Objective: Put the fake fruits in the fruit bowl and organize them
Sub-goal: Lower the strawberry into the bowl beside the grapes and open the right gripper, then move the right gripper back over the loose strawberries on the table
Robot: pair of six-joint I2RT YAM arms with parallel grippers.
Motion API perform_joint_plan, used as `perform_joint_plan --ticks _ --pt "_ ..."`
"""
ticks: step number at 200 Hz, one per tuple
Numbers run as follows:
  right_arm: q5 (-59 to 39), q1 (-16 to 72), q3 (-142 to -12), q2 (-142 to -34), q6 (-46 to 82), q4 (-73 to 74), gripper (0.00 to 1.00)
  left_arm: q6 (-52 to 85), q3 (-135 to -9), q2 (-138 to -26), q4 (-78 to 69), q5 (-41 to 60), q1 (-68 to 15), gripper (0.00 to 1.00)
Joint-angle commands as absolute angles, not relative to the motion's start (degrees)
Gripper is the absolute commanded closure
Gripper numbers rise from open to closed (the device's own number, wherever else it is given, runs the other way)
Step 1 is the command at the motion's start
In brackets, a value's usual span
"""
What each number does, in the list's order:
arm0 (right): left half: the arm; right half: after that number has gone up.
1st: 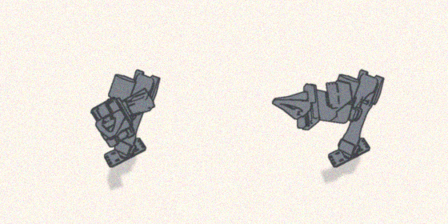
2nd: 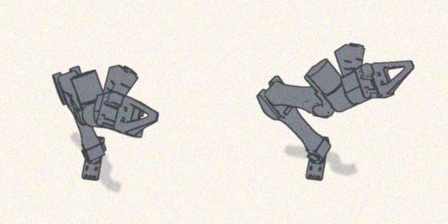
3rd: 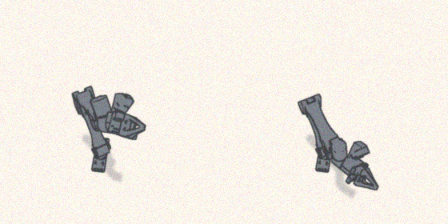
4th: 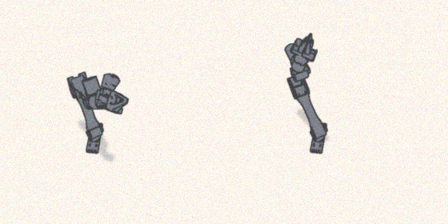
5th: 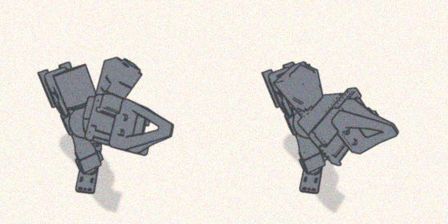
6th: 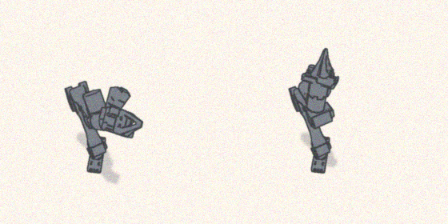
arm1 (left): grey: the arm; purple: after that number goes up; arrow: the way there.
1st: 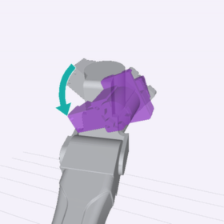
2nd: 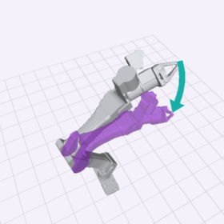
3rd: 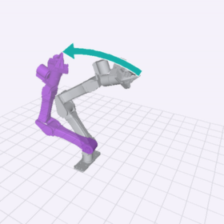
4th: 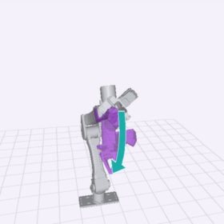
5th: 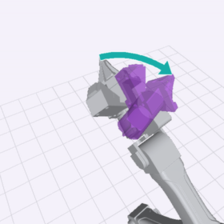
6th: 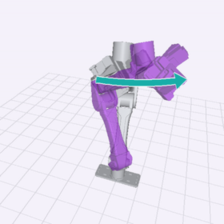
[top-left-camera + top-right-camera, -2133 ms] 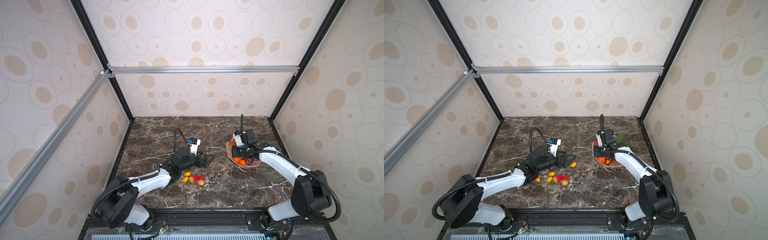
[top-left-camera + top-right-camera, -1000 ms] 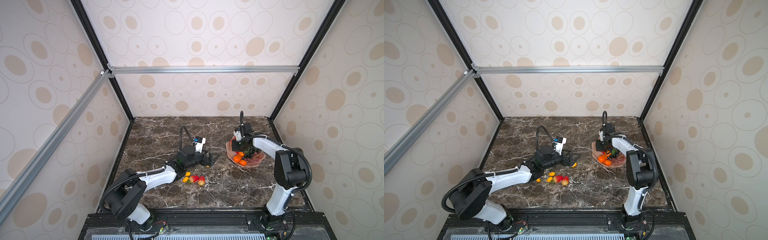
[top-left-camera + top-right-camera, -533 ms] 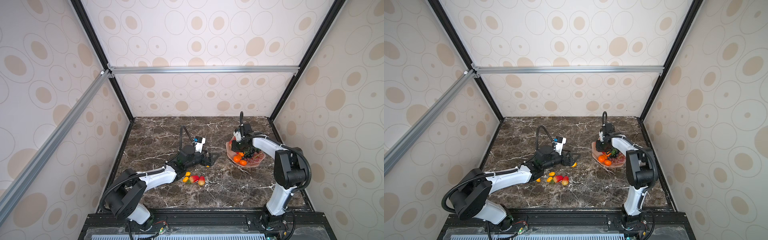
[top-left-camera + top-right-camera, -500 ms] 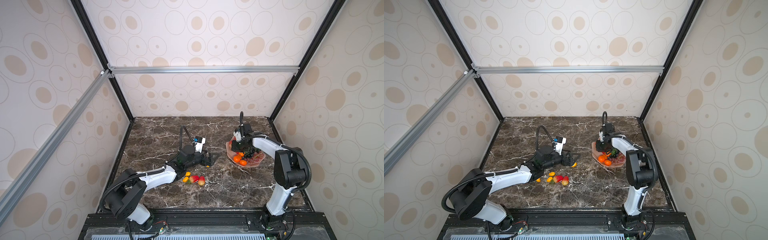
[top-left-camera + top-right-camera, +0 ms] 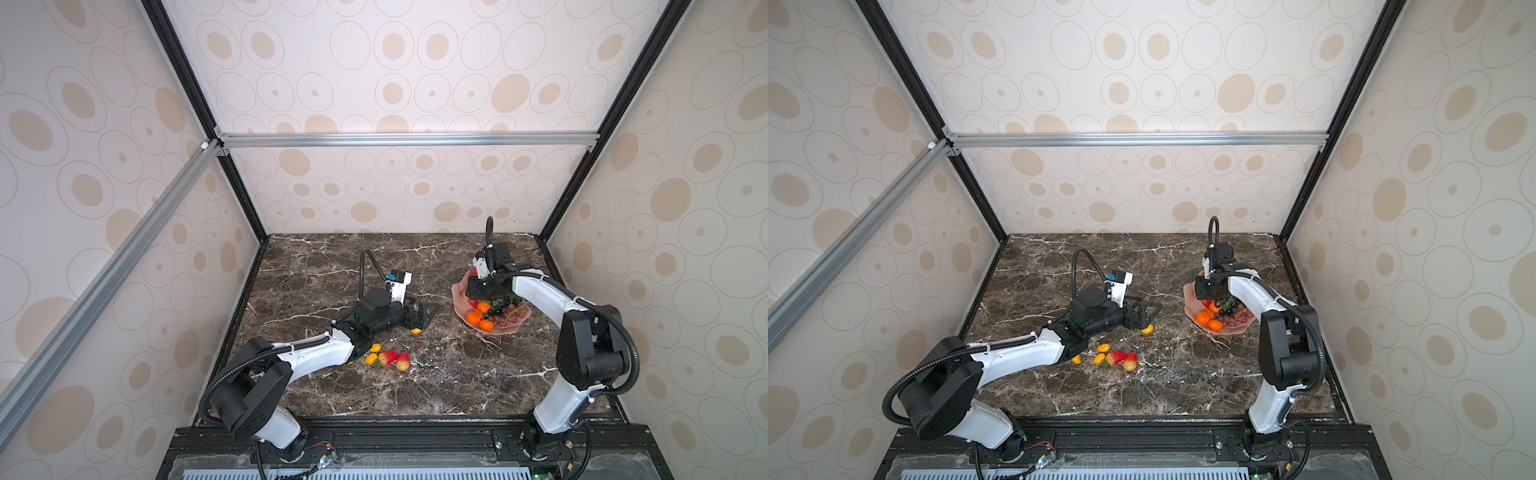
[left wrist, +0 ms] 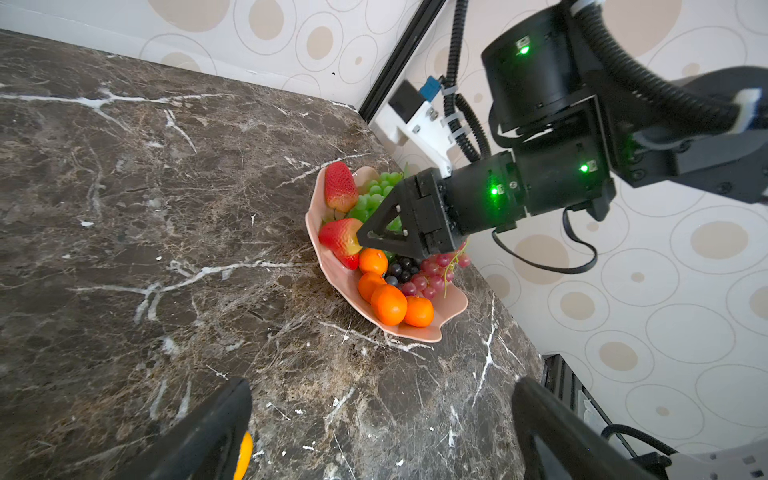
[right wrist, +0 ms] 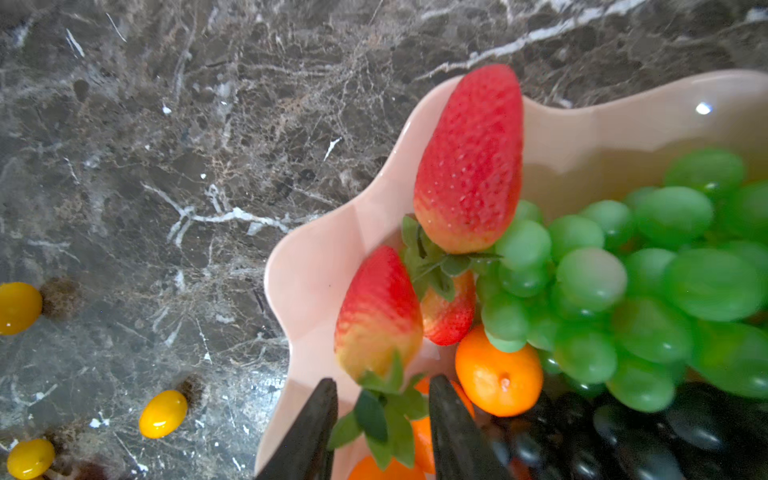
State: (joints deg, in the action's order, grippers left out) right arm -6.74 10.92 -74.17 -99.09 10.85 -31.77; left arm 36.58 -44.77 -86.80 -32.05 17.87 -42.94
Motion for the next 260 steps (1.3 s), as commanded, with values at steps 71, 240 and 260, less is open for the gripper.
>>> perform_joint_plan --ticks 71,240,260 --pt "-5.44 11.06 -72.4 -96.54 11.24 -33.35 0.6 35.96 -46.59 -86.77 -32.31 17.34 -43.47 0.01" --pt "8.29 45.4 -58.46 -80.05 40.73 -36.51 0.6 37.5 -28.66 -56.69 -11.34 7.32 -36.59 0.01" --pt "9.74 51.13 -56.52 -80.36 47.87 -34.89 0.6 38.32 -27.07 -53.39 -7.19 6.63 -36.4 0.01"
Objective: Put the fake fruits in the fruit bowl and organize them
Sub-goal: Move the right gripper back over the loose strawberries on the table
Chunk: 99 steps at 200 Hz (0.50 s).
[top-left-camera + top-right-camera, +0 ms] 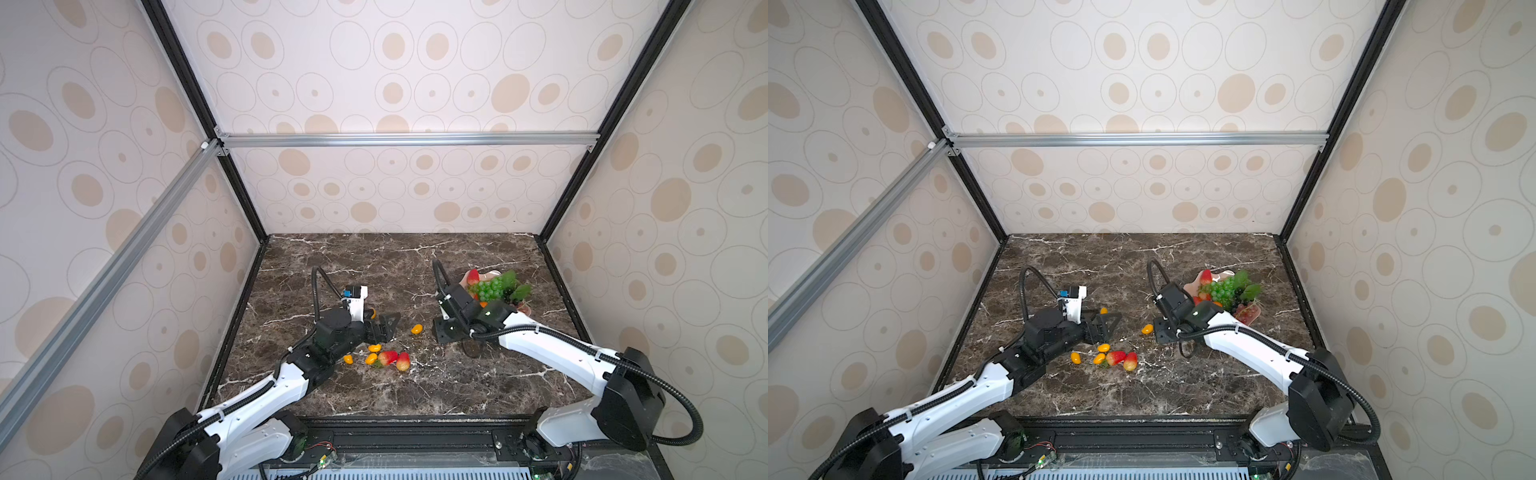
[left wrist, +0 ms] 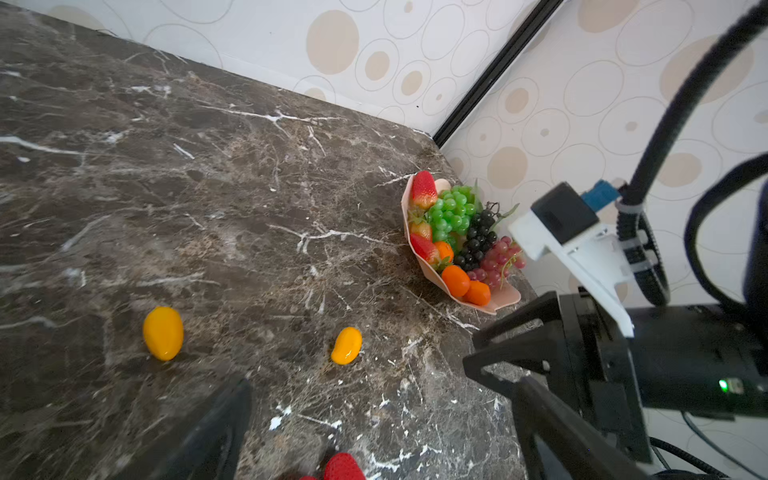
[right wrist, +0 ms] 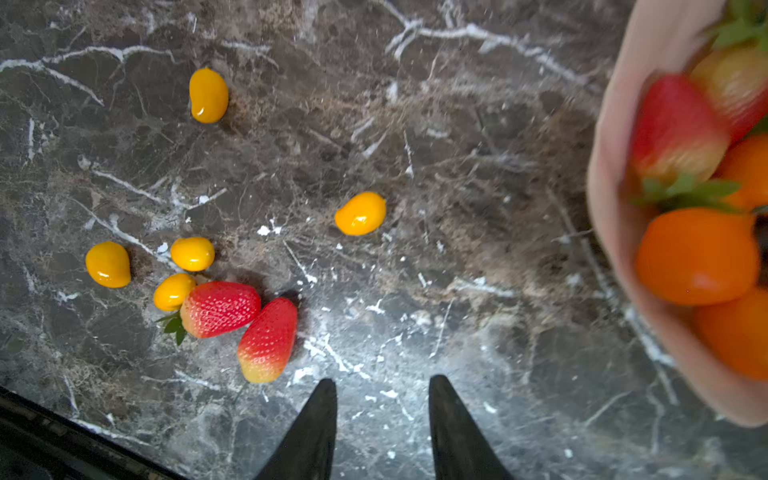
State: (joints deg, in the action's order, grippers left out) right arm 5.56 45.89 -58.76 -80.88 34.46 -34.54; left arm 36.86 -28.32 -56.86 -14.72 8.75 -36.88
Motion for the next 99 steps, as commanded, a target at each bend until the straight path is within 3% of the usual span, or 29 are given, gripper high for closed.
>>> perform_joint_plan --ticks 1,53,99 --pt "9.84 51.36 -56.43 -80.39 48.11 -34.89 0.6 38.41 -26.98 -53.19 -6.98 6.61 -36.39 0.01" --pt "11.1 63.68 -57.18 -85.03 57.09 -30.51 0.6 41.14 -22.88 -43.83 2.06 6.15 -36.38 0.01" --pt "11.08 67.09 -61.14 -92.34 59.13 -30.23 0.61 41.48 -21.46 -39.65 5.3 5.18 -36.22 0.01"
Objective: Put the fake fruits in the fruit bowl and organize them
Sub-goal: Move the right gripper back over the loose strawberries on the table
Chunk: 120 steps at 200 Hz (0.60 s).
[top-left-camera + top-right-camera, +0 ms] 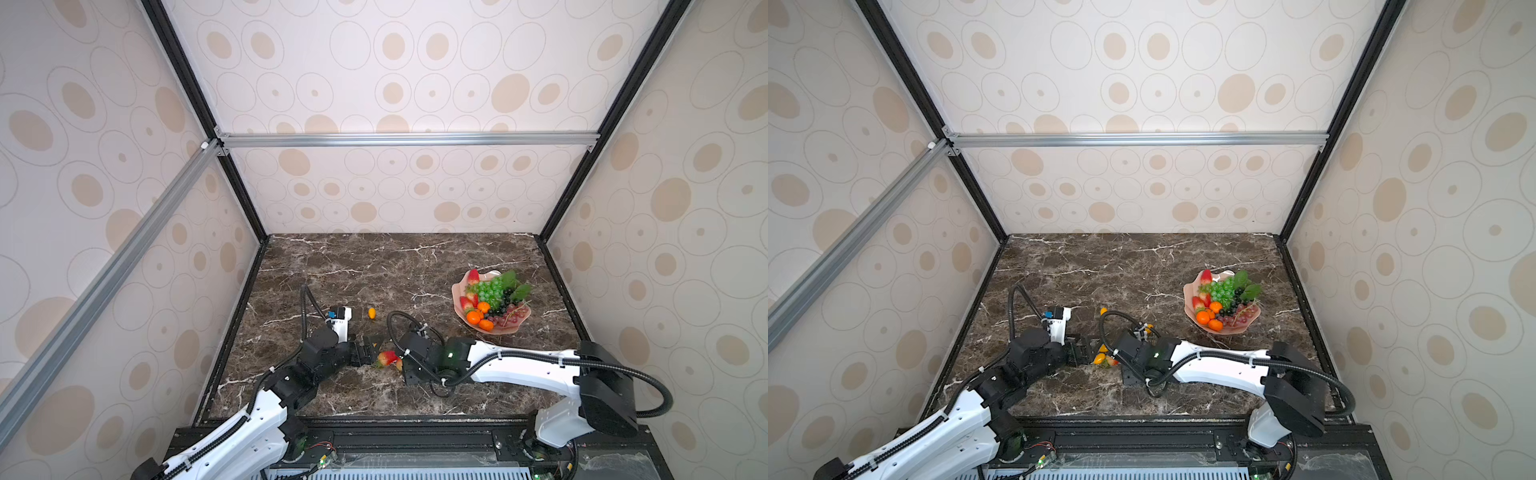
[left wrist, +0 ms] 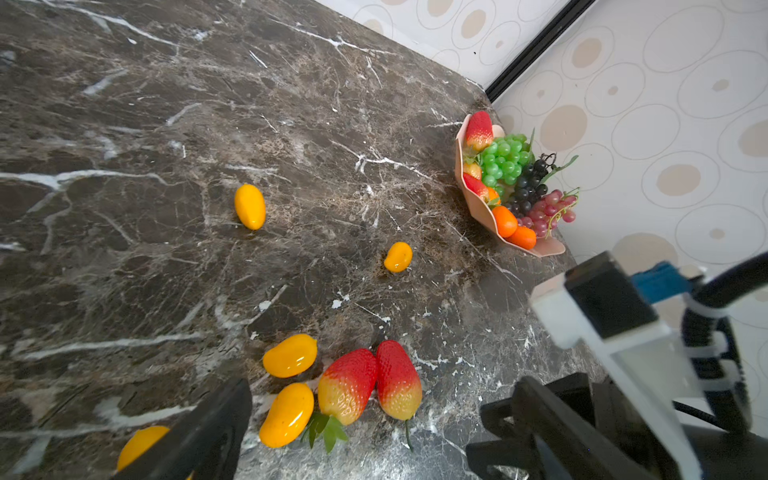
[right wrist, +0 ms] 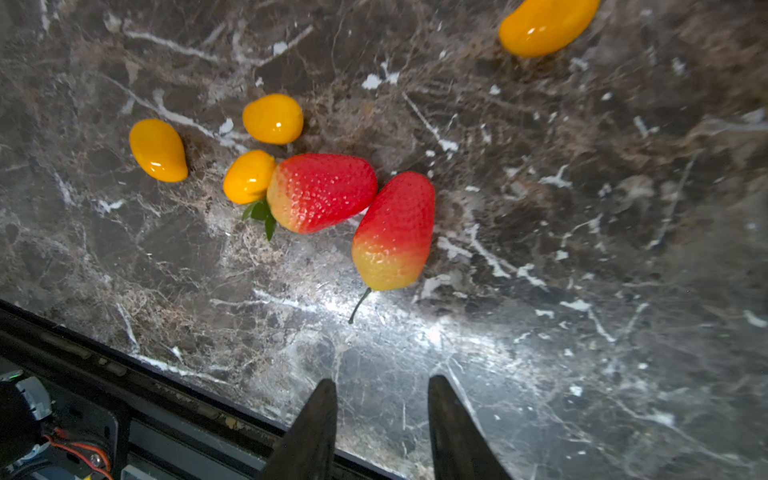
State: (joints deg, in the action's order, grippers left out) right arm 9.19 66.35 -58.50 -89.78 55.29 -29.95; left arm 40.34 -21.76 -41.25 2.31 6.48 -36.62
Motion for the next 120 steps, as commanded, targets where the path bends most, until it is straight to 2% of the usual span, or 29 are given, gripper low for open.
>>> perform_joint_plan --ticks 1,120 --pt "11.12 67.07 -61.16 -92.4 59.23 -30.23 0.61 41.48 -21.45 -39.64 5.28 5.18 -36.22 0.01" --pt "10.1 67.07 -66.71 -100.57 59.81 -34.87 0.63 41.7 -20.36 -37.61 4.49 5.08 -36.29 0.01"
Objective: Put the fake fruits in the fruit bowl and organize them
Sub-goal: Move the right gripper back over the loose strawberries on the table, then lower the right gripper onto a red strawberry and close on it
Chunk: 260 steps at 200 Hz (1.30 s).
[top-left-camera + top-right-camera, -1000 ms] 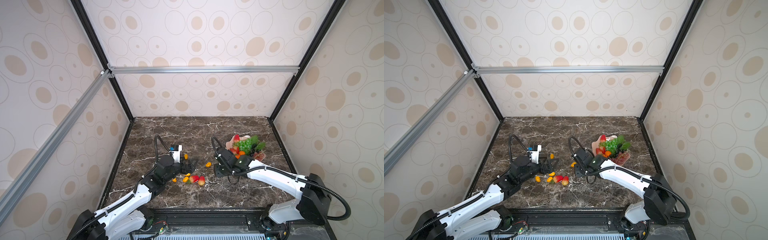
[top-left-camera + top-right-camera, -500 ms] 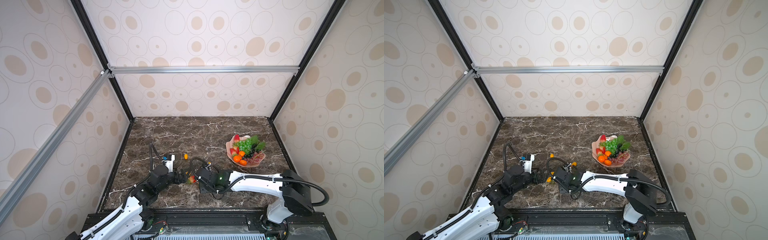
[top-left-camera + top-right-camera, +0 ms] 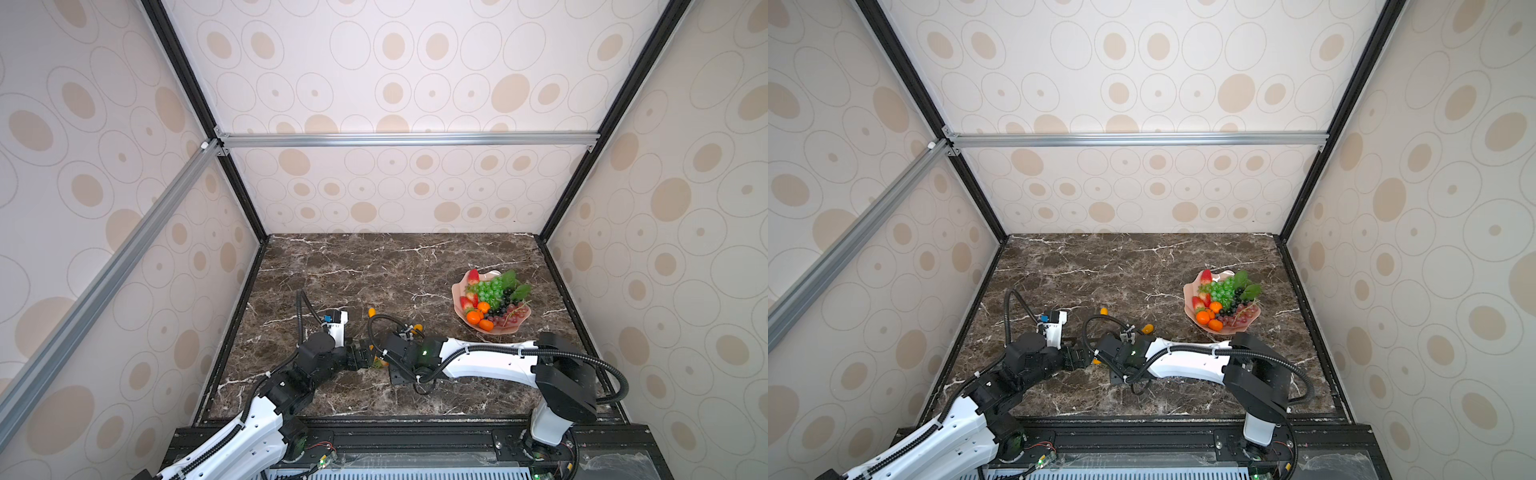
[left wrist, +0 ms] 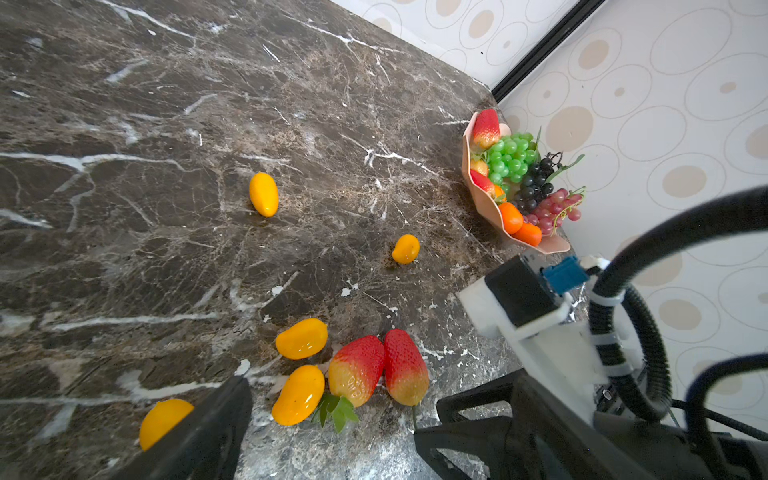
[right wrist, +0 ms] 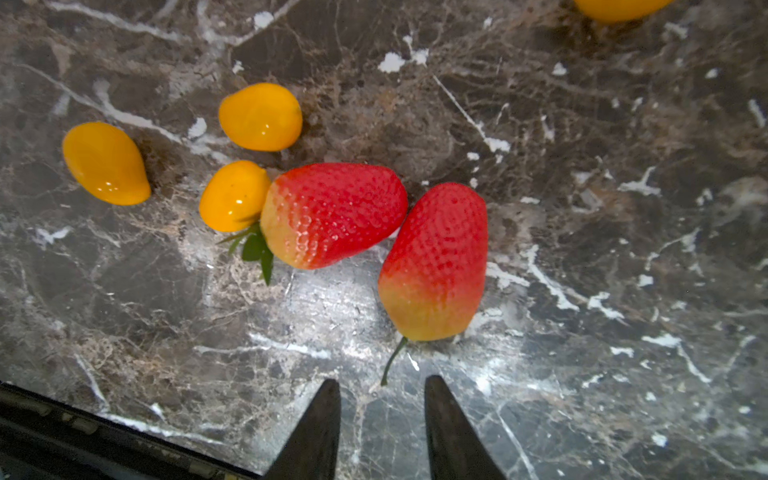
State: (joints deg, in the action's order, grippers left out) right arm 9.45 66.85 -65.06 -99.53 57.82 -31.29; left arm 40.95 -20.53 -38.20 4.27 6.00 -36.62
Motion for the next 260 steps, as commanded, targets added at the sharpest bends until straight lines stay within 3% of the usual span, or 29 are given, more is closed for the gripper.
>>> perform_joint_plan --ticks 1,86,202,260 --pt "10.1 67.11 -66.75 -100.64 59.88 -34.93 0.63 41.68 -20.33 -37.61 4.48 5.09 -36.25 0.01" --pt "9.4 67.05 -68.02 -103.76 59.46 -35.07 0.65 42.1 -19.21 -36.49 3.78 5.2 -36.25 0.01" --pt "9.05 66.62 -67.94 -105.65 59.34 -34.79 0.77 42.06 -18.94 -36.3 3.4 5.2 -36.29 0.01" --pt "9.37 66.37 -68.03 -105.24 58.73 -34.88 0.89 42.25 -18.81 -36.47 2.68 5.19 -36.27 0.01"
